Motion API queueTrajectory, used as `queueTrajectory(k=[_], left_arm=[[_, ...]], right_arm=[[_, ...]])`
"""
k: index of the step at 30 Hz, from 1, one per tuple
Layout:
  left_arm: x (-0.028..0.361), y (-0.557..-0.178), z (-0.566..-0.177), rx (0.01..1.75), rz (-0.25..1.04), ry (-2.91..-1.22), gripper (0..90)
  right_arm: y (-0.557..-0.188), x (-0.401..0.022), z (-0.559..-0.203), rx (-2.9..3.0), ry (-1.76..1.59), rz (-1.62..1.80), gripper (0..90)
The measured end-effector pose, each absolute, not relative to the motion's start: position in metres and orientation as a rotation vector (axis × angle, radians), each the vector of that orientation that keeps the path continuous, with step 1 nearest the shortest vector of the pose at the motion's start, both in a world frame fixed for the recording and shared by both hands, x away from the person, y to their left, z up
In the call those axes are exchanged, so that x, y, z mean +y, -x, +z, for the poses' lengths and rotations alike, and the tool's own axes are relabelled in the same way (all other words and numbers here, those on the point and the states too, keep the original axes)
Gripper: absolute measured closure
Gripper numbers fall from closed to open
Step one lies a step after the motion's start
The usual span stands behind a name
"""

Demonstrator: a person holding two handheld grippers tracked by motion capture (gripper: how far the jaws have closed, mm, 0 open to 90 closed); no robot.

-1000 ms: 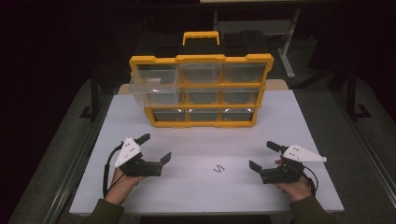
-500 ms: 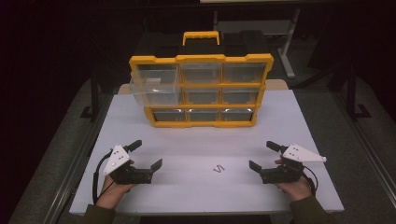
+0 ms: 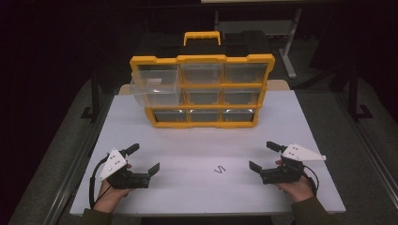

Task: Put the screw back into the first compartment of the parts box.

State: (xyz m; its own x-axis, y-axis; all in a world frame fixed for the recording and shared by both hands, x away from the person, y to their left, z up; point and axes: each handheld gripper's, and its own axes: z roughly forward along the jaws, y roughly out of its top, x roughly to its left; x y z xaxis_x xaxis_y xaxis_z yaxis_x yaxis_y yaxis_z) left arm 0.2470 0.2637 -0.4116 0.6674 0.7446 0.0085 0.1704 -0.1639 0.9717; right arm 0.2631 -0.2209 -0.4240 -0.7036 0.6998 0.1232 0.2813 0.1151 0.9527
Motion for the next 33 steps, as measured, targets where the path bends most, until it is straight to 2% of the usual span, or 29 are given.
queueTrajectory(k=[33], left_arm=[[0.262,-0.248,-0.411,0.749,0.569,-1.662,0.0]], right_arm=[[-0.296,-0.168,-0.390,2.380,-0.830,1.459,0.0]])
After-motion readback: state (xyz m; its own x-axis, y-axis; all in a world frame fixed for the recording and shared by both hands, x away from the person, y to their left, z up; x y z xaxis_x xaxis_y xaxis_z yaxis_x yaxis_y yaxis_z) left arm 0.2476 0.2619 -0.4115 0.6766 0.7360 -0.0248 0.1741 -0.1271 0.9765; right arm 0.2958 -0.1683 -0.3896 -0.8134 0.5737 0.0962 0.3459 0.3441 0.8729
